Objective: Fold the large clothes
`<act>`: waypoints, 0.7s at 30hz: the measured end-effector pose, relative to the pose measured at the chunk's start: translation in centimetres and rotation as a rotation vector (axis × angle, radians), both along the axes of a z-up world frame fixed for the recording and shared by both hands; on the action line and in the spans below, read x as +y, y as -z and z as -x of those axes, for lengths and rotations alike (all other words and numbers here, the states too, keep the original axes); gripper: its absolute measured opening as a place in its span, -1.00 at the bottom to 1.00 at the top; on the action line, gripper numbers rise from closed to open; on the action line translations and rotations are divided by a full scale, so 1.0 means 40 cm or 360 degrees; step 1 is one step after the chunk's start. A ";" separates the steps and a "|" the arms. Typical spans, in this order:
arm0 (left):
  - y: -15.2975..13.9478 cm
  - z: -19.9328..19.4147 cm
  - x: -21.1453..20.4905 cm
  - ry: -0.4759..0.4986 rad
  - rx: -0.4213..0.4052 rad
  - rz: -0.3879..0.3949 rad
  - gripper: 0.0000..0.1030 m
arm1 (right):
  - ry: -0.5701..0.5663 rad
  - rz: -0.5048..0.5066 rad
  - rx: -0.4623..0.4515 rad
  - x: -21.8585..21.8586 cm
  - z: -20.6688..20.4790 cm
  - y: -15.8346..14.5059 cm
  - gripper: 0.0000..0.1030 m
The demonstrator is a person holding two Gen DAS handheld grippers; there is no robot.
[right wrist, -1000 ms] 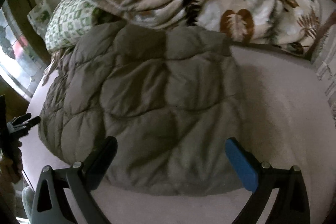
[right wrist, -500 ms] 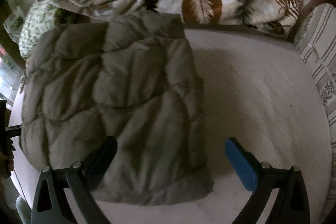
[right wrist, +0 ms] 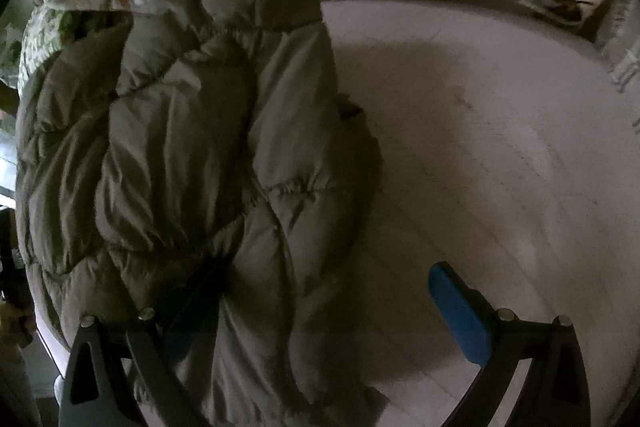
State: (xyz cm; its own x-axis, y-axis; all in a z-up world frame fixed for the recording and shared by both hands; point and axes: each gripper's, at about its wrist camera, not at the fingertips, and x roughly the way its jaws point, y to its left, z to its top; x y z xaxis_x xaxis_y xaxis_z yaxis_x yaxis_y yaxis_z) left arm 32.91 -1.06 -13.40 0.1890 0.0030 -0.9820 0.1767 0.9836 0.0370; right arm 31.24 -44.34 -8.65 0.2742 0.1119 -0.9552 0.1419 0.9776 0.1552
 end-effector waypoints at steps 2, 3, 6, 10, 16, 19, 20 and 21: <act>0.001 -0.010 -0.002 0.0021 0.0001 -0.0019 1.00 | -0.0004 -0.0052 0.0057 -0.003 -0.017 0.029 1.00; 0.003 -0.017 -0.009 0.0040 0.0001 -0.0039 1.00 | -0.0007 -0.0068 0.0075 -0.004 -0.023 0.041 1.00; 0.009 -0.034 -0.039 0.0079 -0.0001 -0.0084 1.00 | 0.0001 -0.0191 0.0157 -0.012 -0.038 0.094 0.99; 0.014 -0.048 -0.078 0.0101 -0.0020 -0.0094 1.00 | 0.0020 -0.0292 0.0181 -0.026 -0.044 0.127 1.00; -0.016 -0.005 -0.154 0.0197 -0.0137 -0.0135 0.30 | -0.0005 -0.0426 0.0060 0.001 -0.022 0.089 0.13; -0.026 0.004 -0.175 0.0191 -0.0173 -0.0152 0.11 | -0.0002 -0.0401 0.0010 0.014 -0.003 0.079 -0.04; -0.030 0.009 -0.181 0.0197 -0.0191 -0.0162 0.04 | 0.0001 -0.0400 -0.0005 0.022 0.013 0.076 -0.17; -0.035 0.019 -0.192 0.0210 -0.0209 -0.0177 -0.03 | -0.0001 -0.0381 -0.0038 0.032 0.030 0.065 -0.27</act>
State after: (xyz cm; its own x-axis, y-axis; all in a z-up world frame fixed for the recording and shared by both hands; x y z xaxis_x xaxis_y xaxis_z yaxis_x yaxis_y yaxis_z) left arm 32.13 -8.75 -12.02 0.3215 0.0770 -0.9438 0.2899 0.9408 0.1755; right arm 30.06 -43.07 -11.26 0.2963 0.3349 -0.8945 0.1344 0.9126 0.3862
